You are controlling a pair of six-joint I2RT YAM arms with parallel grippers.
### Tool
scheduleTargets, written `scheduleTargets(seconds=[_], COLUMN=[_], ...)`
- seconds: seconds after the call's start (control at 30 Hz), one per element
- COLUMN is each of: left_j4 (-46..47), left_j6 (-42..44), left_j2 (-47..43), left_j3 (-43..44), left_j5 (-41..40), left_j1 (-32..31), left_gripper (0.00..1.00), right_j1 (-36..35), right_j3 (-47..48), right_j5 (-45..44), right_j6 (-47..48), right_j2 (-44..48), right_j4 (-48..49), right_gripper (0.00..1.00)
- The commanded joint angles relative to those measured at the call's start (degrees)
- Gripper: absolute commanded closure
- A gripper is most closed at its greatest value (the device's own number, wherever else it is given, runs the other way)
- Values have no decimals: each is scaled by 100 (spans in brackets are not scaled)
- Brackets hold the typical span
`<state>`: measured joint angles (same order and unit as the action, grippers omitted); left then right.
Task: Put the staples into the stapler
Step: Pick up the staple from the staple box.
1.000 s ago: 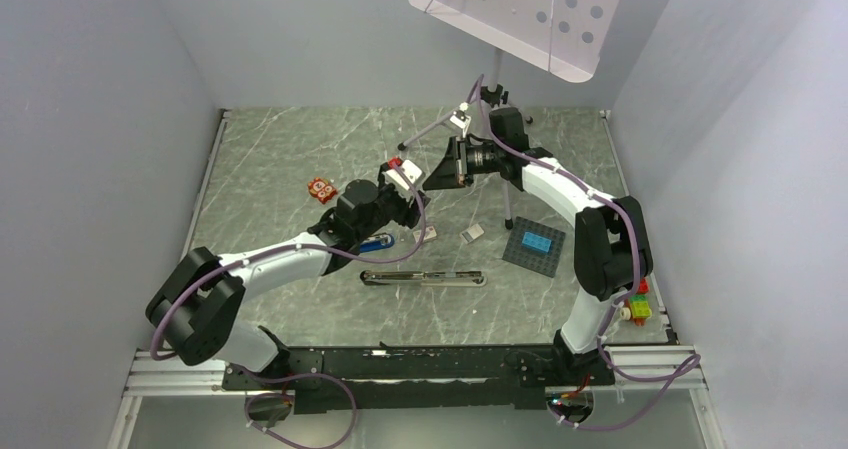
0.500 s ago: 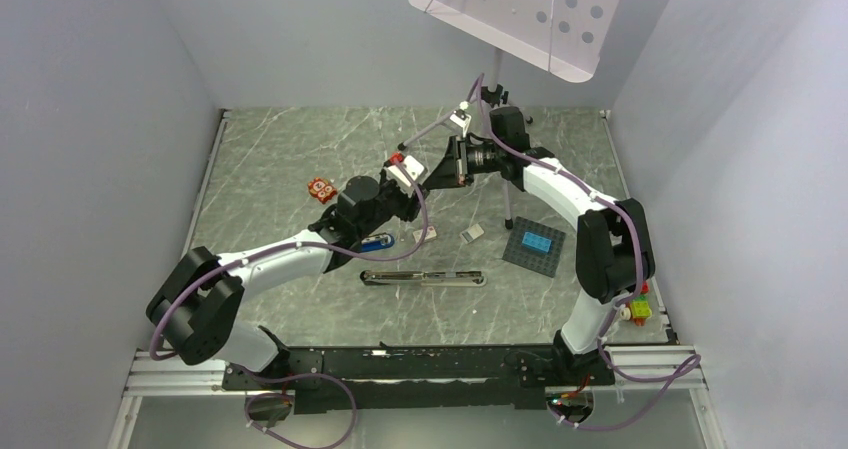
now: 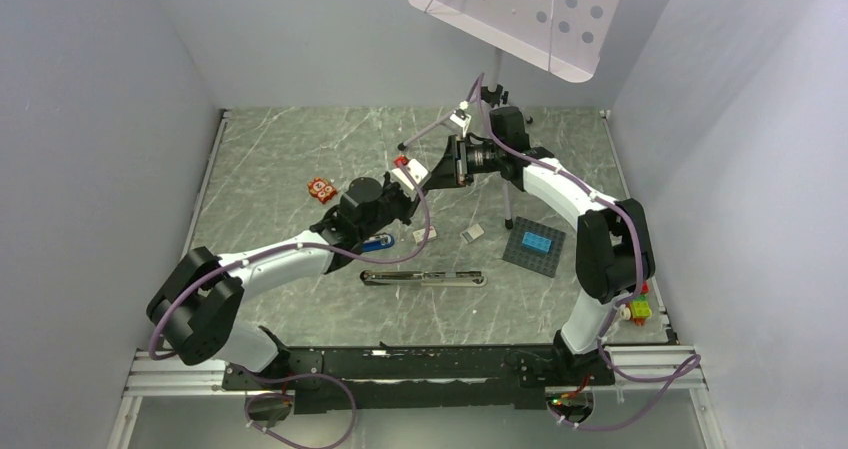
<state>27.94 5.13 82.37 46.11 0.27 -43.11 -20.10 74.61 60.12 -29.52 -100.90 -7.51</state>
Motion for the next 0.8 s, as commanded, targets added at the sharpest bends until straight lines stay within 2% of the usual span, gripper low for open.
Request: scheduleTargets(seconds=[0.0,0.1,0.3,0.57,0.77], left_j4=[33,8,-118,-888,-1936], left_j6=[2,-27,-31,94,255], left_j2=[-133,-292,-666,-1441,-2203], left_j3=[121,-26,-372,-612,-725], left_j5=[-83,-80,203,1325,2317], left_j1=[68,69,78,140,342], left_gripper=[89,89,89,88,88], right_j1=[-1,35,72,37,-15], right_j3=[16,-37,-219,-641,-1084], right_j5=[27,-33,-62,96,239], right_j6=[-34,-127,-317,-138,807], right_j2=[337,397,529,742,1101], right_j4=[-45,69,477,1053,1223], right_gripper=[69,61,52,51,50])
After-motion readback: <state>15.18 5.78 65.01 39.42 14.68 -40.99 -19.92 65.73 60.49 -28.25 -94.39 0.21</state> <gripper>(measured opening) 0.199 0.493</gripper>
